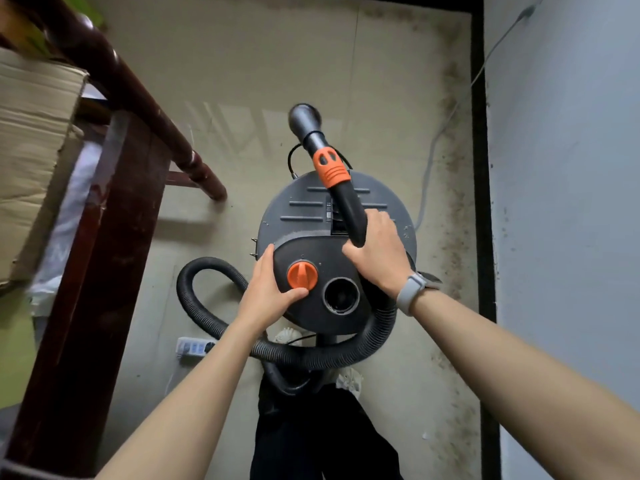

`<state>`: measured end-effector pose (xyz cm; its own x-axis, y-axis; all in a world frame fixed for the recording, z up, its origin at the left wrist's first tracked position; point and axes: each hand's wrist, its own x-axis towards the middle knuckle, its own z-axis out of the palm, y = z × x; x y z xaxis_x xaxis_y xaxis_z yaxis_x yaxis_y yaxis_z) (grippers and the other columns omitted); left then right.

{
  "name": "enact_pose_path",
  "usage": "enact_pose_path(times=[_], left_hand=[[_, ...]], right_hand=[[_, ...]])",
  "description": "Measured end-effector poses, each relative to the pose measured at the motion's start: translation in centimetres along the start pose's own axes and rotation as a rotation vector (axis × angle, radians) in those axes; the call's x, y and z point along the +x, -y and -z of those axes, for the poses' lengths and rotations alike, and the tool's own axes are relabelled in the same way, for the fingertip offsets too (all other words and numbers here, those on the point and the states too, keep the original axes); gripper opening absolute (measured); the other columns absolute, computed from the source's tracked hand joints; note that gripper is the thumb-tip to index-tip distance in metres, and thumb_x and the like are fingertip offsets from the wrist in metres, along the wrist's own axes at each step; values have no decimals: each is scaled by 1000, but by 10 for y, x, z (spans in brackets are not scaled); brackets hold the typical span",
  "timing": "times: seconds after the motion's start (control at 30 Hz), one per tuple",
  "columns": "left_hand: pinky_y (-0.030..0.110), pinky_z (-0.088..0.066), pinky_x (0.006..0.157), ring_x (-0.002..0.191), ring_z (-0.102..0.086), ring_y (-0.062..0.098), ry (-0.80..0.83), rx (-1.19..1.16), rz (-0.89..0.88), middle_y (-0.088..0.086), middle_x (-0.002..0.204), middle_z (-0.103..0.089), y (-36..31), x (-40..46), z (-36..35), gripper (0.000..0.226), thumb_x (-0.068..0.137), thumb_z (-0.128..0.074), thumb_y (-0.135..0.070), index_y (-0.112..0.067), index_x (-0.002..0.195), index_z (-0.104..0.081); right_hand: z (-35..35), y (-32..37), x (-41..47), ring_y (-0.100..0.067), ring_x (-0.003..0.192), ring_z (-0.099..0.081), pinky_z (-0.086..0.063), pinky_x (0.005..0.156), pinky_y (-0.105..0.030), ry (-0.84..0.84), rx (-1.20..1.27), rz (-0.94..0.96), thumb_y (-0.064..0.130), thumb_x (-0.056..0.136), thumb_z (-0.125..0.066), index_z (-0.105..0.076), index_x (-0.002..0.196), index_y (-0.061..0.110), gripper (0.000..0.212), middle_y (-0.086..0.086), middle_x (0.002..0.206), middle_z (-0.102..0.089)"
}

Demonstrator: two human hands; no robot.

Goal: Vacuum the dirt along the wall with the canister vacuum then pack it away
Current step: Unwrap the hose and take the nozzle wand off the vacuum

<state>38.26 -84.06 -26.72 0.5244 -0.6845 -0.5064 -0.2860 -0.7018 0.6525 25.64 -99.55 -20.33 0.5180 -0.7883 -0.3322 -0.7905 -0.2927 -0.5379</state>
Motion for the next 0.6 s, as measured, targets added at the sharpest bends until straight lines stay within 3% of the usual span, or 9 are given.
enact_pose_path(times=[0.13,0.2,0.37,0.6], left_hand=[[37,-31,109,138,-28,18,-15,6,3,2,153,-25,-3,-1,1,103,70,-81,-32,-20,149,-15],[41,-33,109,136,-32,18,-20,18,-6,2,150,-31,-4,0,1,101,68,-81,-32,-19,147,-20],[24,-31,99,132,-36,13,-70,-7,-51,-3,147,-34,1,4,0,97,64,-83,-32,-22,143,-26],[22,-31,91,128,-40,12,-124,-34,-51,-8,144,-36,-10,28,10,96,63,-83,-32,-28,141,-27]], right_hand=[[0,-7,8,-40,95,-56,-43,73,-40,66,3,-41,25,87,-56,-42,120,10,39,-17,103,-60],[-8,-3,17,-41,94,-59,-44,75,-40,92,-119,-21,35,90,-54,-40,126,12,45,-18,102,-64],[-26,10,37,-39,96,-62,-41,77,-39,-12,-308,9,34,92,-49,-40,123,8,41,-18,105,-66],[-17,19,68,-40,94,-61,-41,77,-40,-12,-280,47,31,92,-50,-42,121,6,39,-19,102,-66]])
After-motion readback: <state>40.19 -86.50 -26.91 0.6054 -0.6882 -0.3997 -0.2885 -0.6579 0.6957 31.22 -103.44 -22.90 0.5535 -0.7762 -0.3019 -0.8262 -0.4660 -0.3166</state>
